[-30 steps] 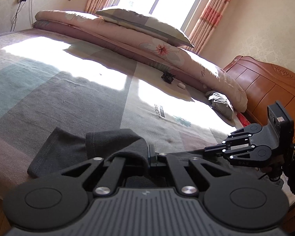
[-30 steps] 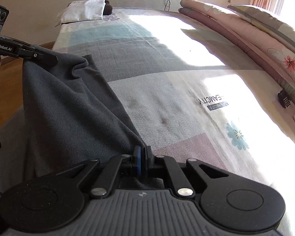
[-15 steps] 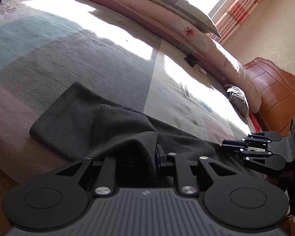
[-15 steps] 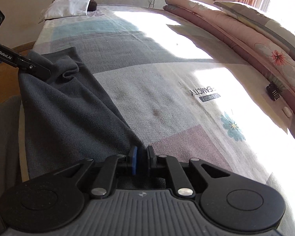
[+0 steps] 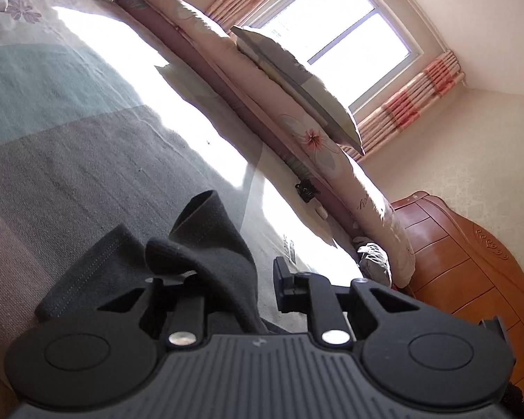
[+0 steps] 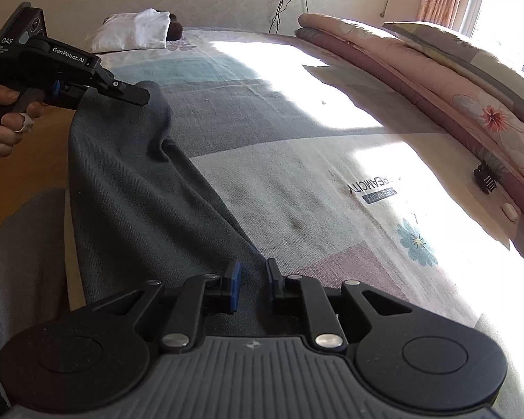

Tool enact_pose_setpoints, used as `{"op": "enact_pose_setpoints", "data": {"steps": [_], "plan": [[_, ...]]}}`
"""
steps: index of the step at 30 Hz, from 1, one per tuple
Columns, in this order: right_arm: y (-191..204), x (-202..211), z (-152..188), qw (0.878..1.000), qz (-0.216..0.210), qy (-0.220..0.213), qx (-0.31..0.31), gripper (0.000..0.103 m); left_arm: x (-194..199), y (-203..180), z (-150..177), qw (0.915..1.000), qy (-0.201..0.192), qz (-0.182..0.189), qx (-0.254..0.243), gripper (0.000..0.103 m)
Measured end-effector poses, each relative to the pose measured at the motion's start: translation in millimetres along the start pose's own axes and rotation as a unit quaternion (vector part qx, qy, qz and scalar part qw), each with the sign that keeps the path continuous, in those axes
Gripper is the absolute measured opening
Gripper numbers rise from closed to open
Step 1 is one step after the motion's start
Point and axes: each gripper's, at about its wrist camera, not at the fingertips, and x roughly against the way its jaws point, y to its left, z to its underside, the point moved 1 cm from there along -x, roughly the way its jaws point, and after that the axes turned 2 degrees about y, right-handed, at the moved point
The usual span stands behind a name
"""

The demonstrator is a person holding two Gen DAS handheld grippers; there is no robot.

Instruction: Fold clothes

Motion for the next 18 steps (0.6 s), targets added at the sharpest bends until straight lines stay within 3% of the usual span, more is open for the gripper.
{"op": "enact_pose_setpoints", "data": {"steps": [9, 18], "plan": [[5.6, -15.4, -19.8, 1.000, -0.030, -0.008, -0.001, 0.025, -12.0, 43.3, 21.2, 0.9927, 0.056, -0.104, 0.022, 0.007], [12.6, -60.1, -57.1, 0.998, -0.068, -0.002, 0.013, 0.024, 0.6, 37.0, 20.7, 0.9939, 0.041, -0.100, -0.018, 0.006]]}}
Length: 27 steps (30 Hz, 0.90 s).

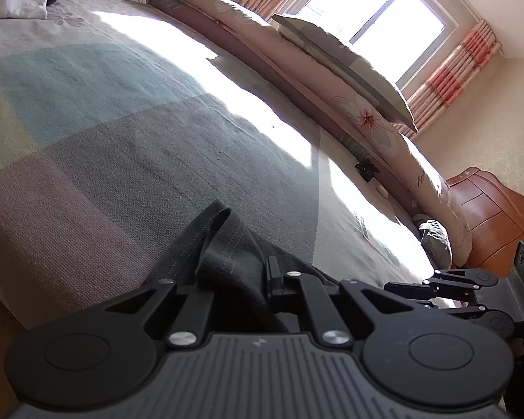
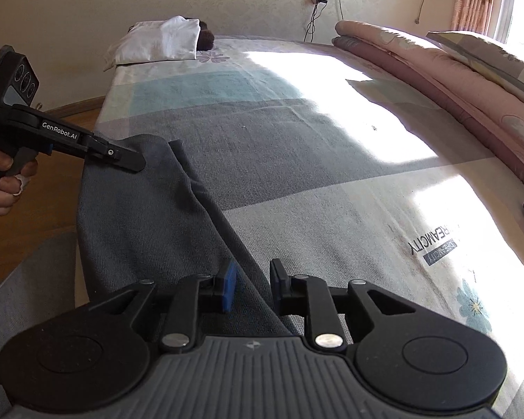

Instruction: Fold clothes

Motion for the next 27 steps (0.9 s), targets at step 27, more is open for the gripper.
{"op": "enact_pose_setpoints", "data": {"steps": [27], "plan": [[19.2, 9.9, 1.8, 0.997, 0.074, -0.019, 0.030, 0.032, 18.7, -1.7, -18.2, 0.9898, -0.028, -0.090, -0.107, 0.014]]}}
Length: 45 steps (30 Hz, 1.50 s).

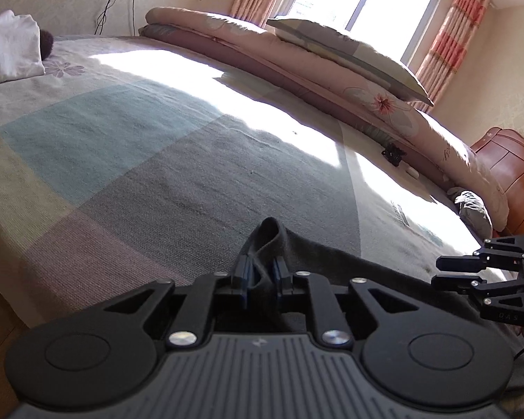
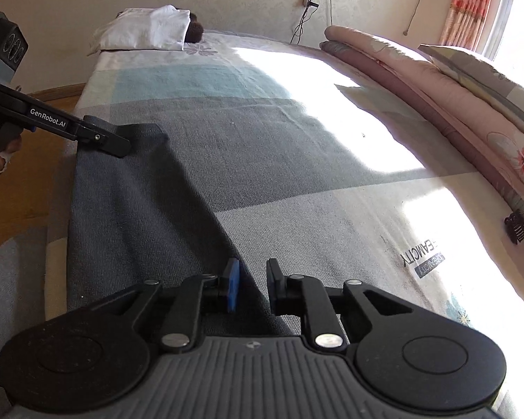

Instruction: Fold clothes

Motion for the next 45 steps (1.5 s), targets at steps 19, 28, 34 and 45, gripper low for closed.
{"op": "enact_pose_setpoints", "data": {"steps": [19, 28, 34, 45], "plan": [[-16.0, 71.6, 94.9, 0.985, 0.023, 0.092, -0.142, 0.056, -3.5, -62.0, 19.4, 0.9680, 0.102, -0.035, -0.226, 0.036], [-28.5, 107.9, 157.9, 0.950, 0.065, 0.102, -0.288, 0.069, -26.2, -145.4, 18.3, 0.9524, 0.094, 0.082, -0.278, 0.048], [-3.5, 101.5, 140.0, 0.966, 0.045, 0.068, -0.247, 0.083, -41.5, -132.8, 28.4, 0.9580, 0.132, 0.039, -0.252, 0.054], [-76.1, 61.6, 135.4, 0.939, 0.047, 0.043, -0.338, 0.085, -33.7, -100.0, 22.1, 0.9695, 0.126, -0.010, -0.210, 0.058]]}}
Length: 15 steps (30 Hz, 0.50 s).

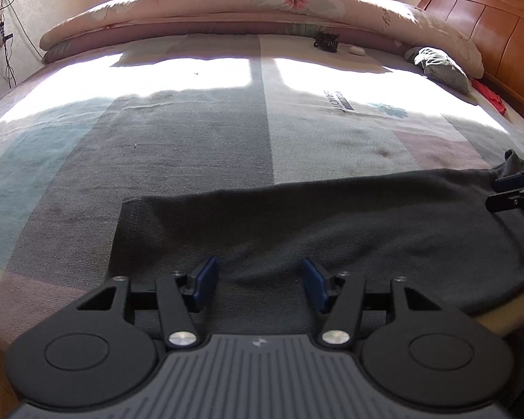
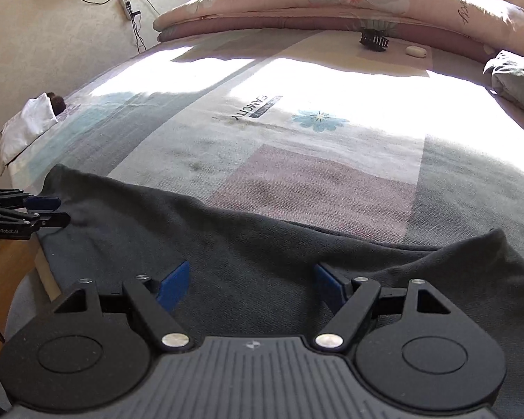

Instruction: Fold clothes

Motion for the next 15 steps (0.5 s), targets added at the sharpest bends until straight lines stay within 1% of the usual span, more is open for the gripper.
{"op": "enact_pose_setpoints", "data": {"steps": [1, 2, 3, 4, 6, 8, 10, 12, 14, 15], "plan": [[2.3, -5.9, -2.0, 1.000, 0.013, -0.014, 0.019, 0.087, 0.0, 3.0, 0.7, 1.0000, 0.001, -0.008, 0.004, 0.058], [4.3, -15.2, -6.7, 0.999, 0.027, -0.013, 0.033, 0.089, 0.8, 5.0, 0.7, 0.9999, 0.003, -0.009, 0.007, 0.058], [4.6, -20.3, -11.9, 0.999, 0.031, -0.013, 0.037, 0.093, 1.8, 6.8, 0.5, 0.9999, 0.006, -0.009, 0.011, 0.058], [4.6, -24.5, -17.1, 0.999, 0.033, -0.013, 0.039, 0.093, 2.7, 8.7, 0.4, 0.9998, 0.008, -0.009, 0.014, 0.058], [2.5, -24.8, -25.2, 0.999, 0.034, -0.001, 0.032, 0.091, 6.0, 6.5, 1.5, 0.9999, 0.010, -0.012, 0.002, 0.056], [-1.5, -7.5, -27.4, 0.999, 0.038, -0.016, 0.025, 0.090, 8.6, 2.9, 2.8, 0.9998, 0.010, -0.014, -0.009, 0.057], [-10.0, 20.2, -22.5, 0.997, 0.059, -0.041, 0.024, 0.091, 9.0, 1.0, 3.5, 0.9998, 0.010, -0.012, -0.015, 0.058], [-31.3, 31.8, -11.9, 0.996, 0.080, -0.041, 0.017, 0.094, 5.4, 2.3, 3.0, 0.9999, 0.009, -0.007, -0.009, 0.062], [-53.7, 41.9, -0.8, 0.994, 0.100, -0.038, 0.010, 0.096, 2.8, 5.9, 2.7, 1.0000, 0.007, -0.005, 0.003, 0.065], [-67.6, 40.4, 5.7, 0.993, 0.116, -0.027, 0.002, 0.096, 2.4, 8.2, 2.4, 0.9999, 0.007, -0.003, 0.009, 0.065]]}}
